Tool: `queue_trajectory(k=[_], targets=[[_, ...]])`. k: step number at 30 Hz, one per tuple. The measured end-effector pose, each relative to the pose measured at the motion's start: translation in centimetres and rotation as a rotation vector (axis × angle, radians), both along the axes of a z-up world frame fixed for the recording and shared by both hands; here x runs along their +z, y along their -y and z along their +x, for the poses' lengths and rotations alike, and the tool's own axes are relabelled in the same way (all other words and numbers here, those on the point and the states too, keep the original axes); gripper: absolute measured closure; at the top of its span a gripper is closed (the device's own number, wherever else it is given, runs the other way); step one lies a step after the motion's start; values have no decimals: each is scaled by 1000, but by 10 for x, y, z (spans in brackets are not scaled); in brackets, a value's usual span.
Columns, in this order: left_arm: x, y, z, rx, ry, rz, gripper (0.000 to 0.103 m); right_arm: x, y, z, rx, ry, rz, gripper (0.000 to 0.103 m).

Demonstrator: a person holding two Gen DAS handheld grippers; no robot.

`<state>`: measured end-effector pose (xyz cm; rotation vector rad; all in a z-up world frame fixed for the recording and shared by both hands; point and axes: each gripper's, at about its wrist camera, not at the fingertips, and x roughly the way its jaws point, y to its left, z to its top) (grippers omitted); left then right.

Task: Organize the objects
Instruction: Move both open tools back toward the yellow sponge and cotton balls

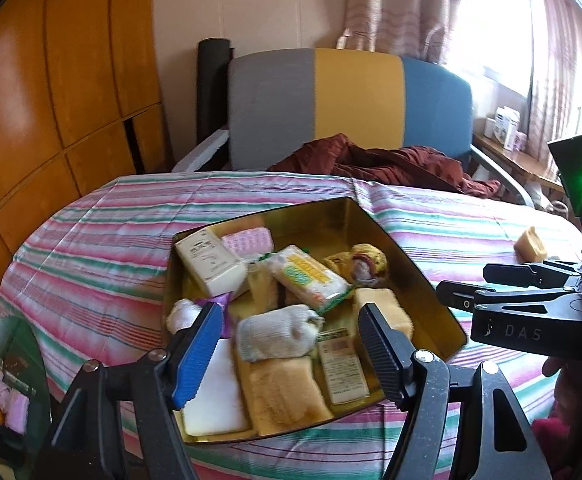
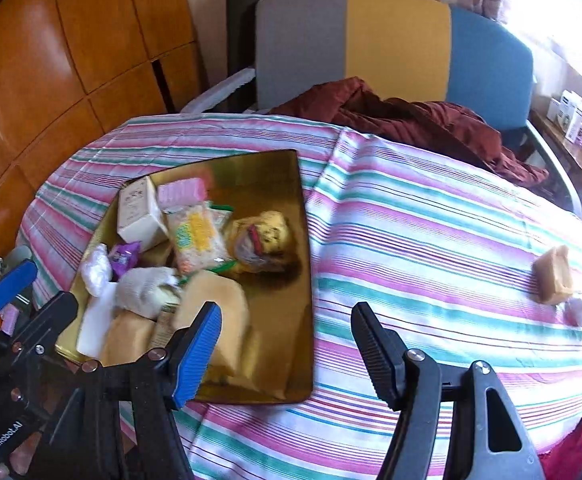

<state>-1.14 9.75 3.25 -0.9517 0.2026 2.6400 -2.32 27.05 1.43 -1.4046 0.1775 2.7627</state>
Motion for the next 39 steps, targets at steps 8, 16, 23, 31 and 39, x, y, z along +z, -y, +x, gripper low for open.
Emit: queue_trajectory(k=[8, 16, 23, 31, 39], targets=[[5, -43, 10, -108, -19, -30, 32, -2, -47, 19, -97, 10, 7, 35], [5, -84, 20, -214, -26, -57, 32, 2, -99, 31, -203, 6, 12, 35], [1, -115, 25, -286, -21, -80, 31, 1, -143, 38, -284, 20, 29, 35], [-5, -146, 27, -351, -4, -93, 31, -5, -201, 49, -403, 43, 17, 35], [-21, -169, 26, -397, 37, -108, 31, -12, -267, 63, -552, 61, 3, 35]])
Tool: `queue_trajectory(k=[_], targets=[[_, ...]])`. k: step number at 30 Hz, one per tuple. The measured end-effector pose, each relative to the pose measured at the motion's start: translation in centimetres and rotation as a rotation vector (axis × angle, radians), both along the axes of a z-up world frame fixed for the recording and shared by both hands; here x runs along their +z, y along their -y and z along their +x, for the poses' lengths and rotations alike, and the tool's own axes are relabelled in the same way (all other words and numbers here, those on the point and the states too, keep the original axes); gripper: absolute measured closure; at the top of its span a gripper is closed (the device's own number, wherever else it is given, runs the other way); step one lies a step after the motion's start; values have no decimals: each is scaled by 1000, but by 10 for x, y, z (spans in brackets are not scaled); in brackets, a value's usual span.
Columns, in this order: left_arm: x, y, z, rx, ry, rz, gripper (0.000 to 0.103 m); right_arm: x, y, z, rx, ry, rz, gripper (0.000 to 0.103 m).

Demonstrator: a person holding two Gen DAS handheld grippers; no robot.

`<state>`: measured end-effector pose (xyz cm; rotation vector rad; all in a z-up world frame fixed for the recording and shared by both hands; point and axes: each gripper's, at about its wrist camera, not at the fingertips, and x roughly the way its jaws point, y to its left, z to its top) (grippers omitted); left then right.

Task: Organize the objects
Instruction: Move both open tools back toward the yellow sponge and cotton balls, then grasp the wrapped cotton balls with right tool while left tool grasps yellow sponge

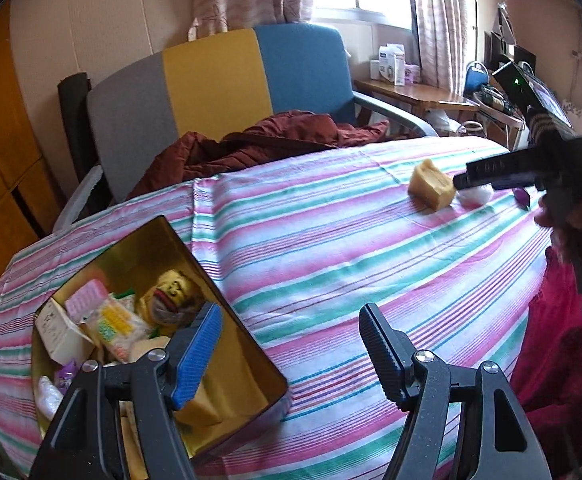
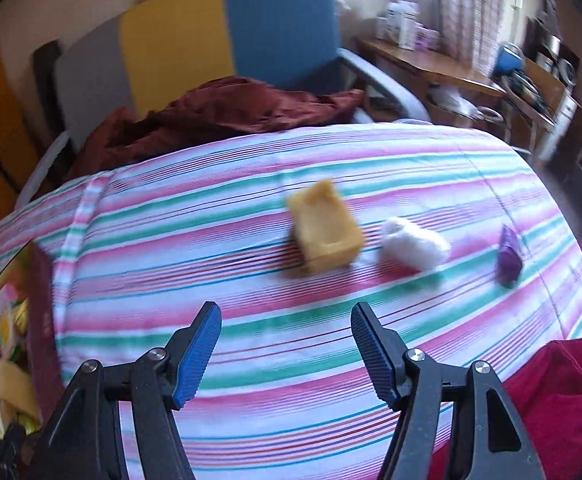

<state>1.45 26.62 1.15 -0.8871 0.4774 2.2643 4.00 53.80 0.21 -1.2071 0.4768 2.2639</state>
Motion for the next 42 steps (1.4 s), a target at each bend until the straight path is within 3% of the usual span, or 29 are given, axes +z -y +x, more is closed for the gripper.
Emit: queue_trajectory(k=[6, 16, 25, 29, 32, 35, 42], targets=[[-10, -11, -4, -15, 29, -14, 31, -9, -56, 11, -136, 10, -21, 35], [-20, -41, -9, -47, 71, -29, 31, -31, -135, 37, -406, -65, -170, 35], [-28, -80, -18, -75, 141, -32, 31, -44, -145, -9, -276, 31, -72, 35], [-31, -96, -23, -81, 165, -36, 31, -68, -152, -17, -244, 68, -107, 35], [-34, -110, -27, -91, 188, -36, 31, -79, -156, -18, -230, 97, -154, 59], [-35, -125, -31, -100, 208, -30, 31, -72, -156, -12, -242, 79, -168, 66], [-38, -160, -48, -101, 271, -22, 31, -37, -154, -3, -244, -34, -150, 66]])
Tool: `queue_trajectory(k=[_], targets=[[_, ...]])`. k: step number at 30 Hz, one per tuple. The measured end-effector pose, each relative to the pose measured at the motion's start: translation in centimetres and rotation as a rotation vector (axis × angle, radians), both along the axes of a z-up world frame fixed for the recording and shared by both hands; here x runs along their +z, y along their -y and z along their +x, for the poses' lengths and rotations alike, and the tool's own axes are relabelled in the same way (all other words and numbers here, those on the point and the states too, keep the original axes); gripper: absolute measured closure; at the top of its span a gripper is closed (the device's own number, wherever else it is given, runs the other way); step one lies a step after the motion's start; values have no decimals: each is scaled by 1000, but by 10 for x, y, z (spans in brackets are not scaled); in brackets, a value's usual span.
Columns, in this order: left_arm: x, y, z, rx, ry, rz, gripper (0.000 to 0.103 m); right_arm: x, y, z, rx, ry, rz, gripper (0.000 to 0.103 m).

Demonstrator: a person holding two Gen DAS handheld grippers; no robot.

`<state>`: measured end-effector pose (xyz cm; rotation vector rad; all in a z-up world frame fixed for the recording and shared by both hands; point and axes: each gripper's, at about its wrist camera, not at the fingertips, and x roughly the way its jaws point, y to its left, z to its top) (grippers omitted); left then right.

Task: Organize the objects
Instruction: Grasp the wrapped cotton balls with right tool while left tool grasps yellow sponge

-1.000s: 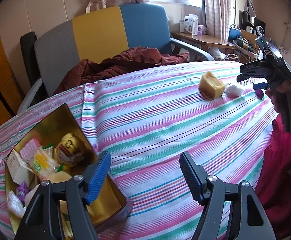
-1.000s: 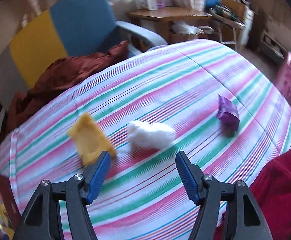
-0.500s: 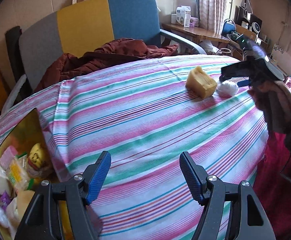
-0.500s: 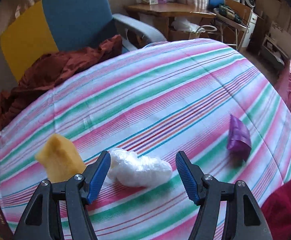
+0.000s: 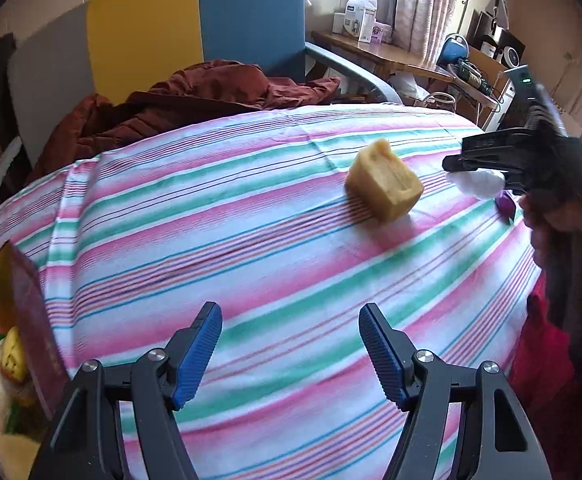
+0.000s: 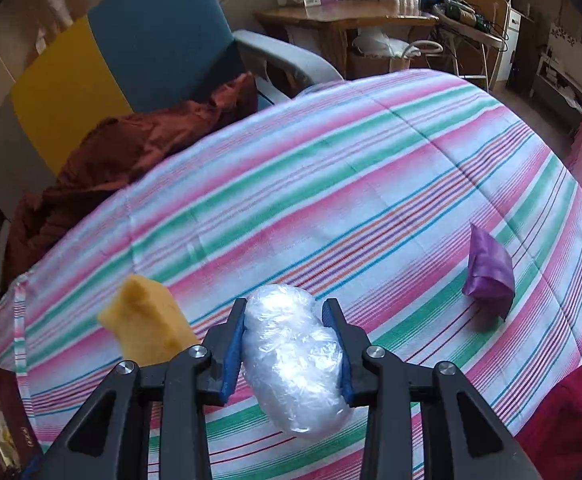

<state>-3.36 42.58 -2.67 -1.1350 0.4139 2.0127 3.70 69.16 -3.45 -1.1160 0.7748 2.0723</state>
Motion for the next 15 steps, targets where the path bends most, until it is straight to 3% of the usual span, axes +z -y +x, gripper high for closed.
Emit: queue_trajectory(k=[15], targets=[[0, -128, -28, -33, 88, 65, 26, 35, -6, 17, -46, -152, 49, 66]])
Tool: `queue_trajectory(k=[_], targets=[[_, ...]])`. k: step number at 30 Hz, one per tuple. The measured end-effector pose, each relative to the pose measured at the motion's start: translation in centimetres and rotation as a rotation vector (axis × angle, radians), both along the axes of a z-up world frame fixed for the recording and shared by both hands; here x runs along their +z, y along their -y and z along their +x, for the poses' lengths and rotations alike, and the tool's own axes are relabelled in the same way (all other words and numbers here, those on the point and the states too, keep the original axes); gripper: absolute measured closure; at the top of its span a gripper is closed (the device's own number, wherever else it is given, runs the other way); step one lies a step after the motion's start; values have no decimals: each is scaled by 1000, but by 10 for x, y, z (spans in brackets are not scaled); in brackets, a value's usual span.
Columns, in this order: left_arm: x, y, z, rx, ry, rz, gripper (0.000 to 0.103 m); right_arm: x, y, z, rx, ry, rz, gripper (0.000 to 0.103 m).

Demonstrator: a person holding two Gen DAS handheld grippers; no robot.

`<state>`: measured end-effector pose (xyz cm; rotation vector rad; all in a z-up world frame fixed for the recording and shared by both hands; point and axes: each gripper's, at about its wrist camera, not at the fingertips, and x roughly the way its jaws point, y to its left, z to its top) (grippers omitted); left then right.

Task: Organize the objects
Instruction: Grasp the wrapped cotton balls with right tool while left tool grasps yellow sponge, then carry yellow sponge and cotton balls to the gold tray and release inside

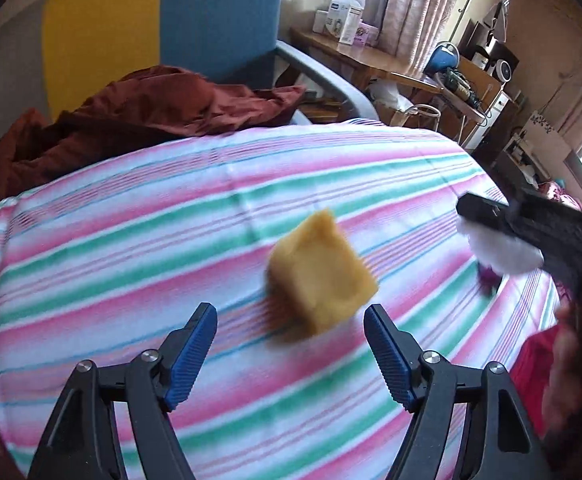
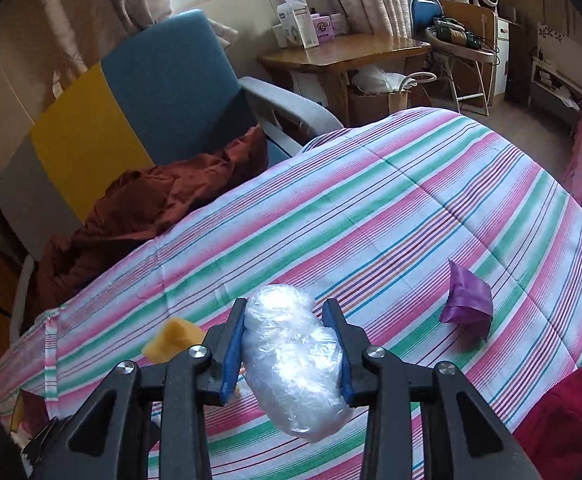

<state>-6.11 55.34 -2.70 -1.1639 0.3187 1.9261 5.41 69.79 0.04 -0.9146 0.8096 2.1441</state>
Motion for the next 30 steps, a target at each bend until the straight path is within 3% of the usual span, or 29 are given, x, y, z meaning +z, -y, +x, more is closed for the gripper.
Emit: queue_trajectory(k=[9, 10, 11, 12, 14, 19, 26, 30], targets=[[-33, -63, -26, 54, 59, -60, 21, 9, -2, 10, -19, -38, 9, 66], [-39, -67, -28, 56, 65, -75, 24, 9, -2, 10, -17, -36, 15, 66], [-43, -68, -28, 50, 74, -85, 36, 9, -2, 9, -13, -31, 19, 66], [-47, -67, -28, 33, 92, -83, 39, 7, -1, 7, -7, -22, 24, 66], [-42, -55, -22, 8, 70, -41, 45, 2, 1, 2, 18, -2, 22, 66], [-27, 5, -10, 1, 45, -12, 47, -12, 21, -22, 160, 58, 24, 66], [-24, 114, 8, 49, -27, -71, 47, -28, 62, -49, 390, 126, 23, 66], [-22, 162, 22, 90, -7, -88, 47, -40, 98, -65, 534, 162, 38, 66]])
